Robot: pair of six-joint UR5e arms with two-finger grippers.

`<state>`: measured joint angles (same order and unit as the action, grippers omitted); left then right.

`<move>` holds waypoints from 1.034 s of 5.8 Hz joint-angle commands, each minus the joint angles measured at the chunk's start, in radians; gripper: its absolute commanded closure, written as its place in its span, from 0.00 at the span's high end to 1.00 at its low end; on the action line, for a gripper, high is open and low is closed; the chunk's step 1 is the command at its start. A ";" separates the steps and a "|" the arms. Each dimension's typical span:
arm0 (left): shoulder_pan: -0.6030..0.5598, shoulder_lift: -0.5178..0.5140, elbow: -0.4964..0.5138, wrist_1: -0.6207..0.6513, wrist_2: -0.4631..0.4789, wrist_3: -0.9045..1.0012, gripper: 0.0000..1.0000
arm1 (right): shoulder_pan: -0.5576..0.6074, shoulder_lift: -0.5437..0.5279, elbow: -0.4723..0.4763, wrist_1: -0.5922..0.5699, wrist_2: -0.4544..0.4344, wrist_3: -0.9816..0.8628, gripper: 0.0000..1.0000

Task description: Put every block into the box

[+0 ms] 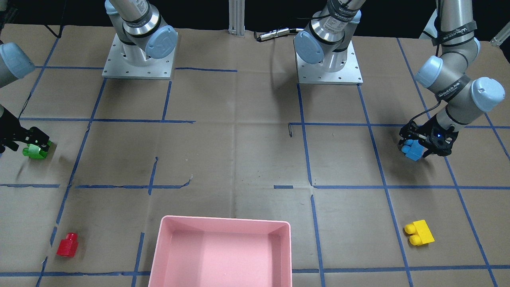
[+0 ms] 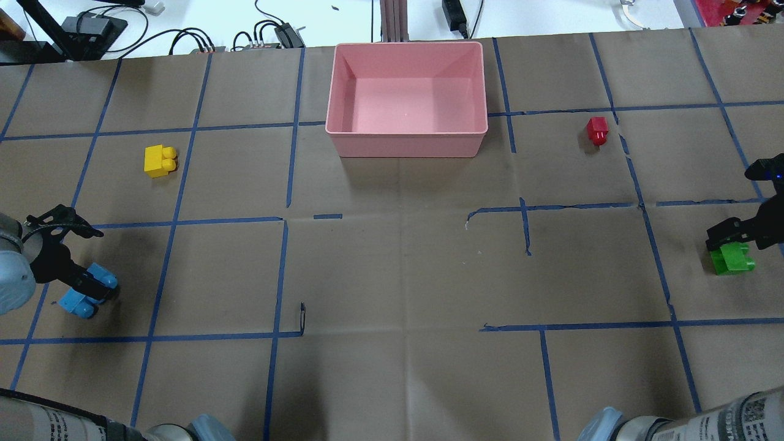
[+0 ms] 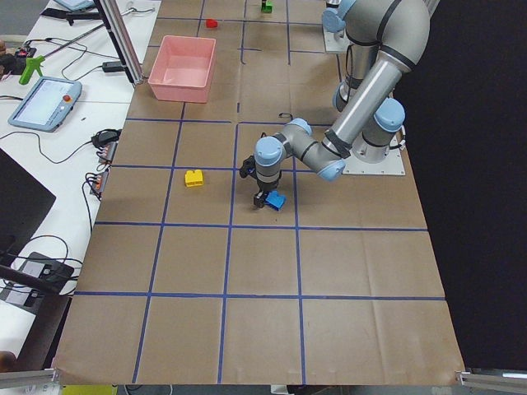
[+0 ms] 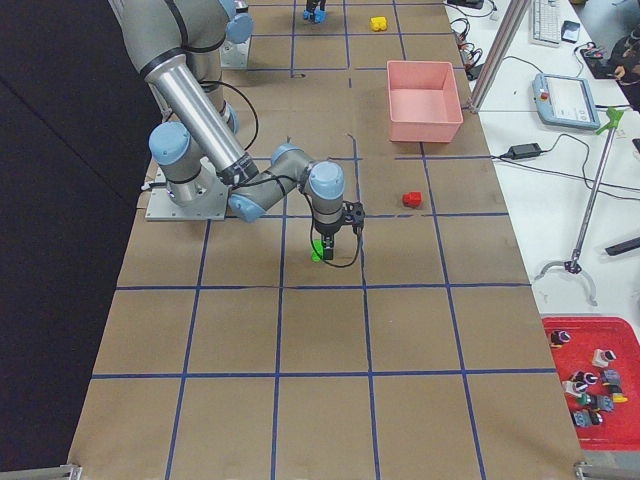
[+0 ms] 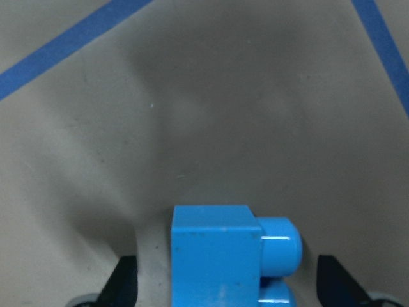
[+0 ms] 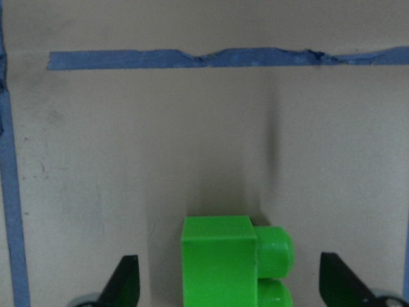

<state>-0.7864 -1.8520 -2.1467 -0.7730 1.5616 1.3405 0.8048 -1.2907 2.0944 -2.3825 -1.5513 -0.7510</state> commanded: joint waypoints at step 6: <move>-0.019 0.037 0.094 -0.011 0.015 -0.157 0.21 | -0.013 0.008 0.007 0.012 -0.018 -0.002 0.82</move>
<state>-0.7933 -1.8258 -2.1010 -0.7775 1.5772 1.2520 0.7916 -1.2812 2.1016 -2.3776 -1.5654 -0.7530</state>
